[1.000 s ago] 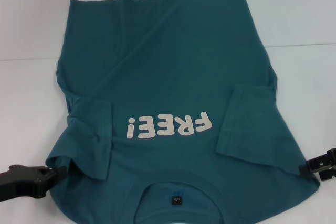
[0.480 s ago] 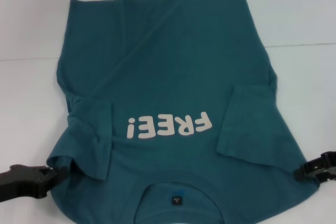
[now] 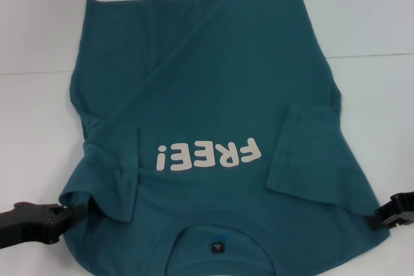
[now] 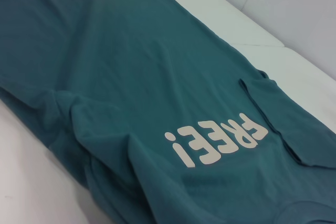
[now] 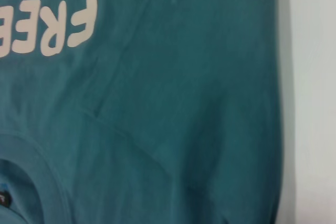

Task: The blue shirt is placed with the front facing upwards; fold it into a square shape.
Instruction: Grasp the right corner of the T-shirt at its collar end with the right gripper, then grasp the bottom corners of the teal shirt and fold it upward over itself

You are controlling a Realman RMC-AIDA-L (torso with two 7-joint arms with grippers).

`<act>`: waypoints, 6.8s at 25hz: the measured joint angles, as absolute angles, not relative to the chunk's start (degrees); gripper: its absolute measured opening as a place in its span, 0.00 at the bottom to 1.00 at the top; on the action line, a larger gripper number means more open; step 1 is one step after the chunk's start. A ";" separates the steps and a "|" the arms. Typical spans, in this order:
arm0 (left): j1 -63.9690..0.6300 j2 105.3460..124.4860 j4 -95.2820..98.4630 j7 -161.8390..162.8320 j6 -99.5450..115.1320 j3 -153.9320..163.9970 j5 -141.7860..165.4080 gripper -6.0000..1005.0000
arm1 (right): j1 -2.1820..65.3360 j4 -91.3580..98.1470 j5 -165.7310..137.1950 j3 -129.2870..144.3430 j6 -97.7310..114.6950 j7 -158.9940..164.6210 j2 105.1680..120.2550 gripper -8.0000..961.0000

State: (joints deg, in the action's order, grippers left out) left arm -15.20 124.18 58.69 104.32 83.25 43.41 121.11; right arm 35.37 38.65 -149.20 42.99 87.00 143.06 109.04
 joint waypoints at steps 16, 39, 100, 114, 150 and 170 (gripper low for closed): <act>-15.21 124.17 59.08 104.65 84.66 42.89 121.11 0.01 | 35.50 39.35 -149.38 42.30 87.22 141.46 109.04 0.06; -14.68 123.64 59.63 104.94 93.82 37.59 121.46 0.01 | 30.96 42.84 -147.39 29.60 100.93 129.43 107.50 0.02; -7.64 124.37 59.24 105.54 111.58 31.83 121.03 0.01 | 20.27 45.18 -146.90 23.17 113.69 118.92 107.15 0.04; -14.44 122.67 53.85 106.67 108.38 28.09 117.37 0.01 | 26.45 43.77 -139.64 19.21 109.24 122.39 106.08 0.04; -36.91 115.56 38.24 113.24 82.87 28.22 117.88 0.01 | 35.70 38.41 -124.60 18.47 84.62 125.60 105.96 0.05; -42.71 113.44 35.29 113.54 72.67 32.93 120.95 0.01 | 37.35 37.74 -120.22 18.50 77.87 124.02 108.31 0.05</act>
State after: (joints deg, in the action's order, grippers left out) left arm -42.71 113.44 35.29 113.54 72.68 32.93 120.95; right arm 37.35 37.74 -120.22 18.50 77.87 124.02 108.31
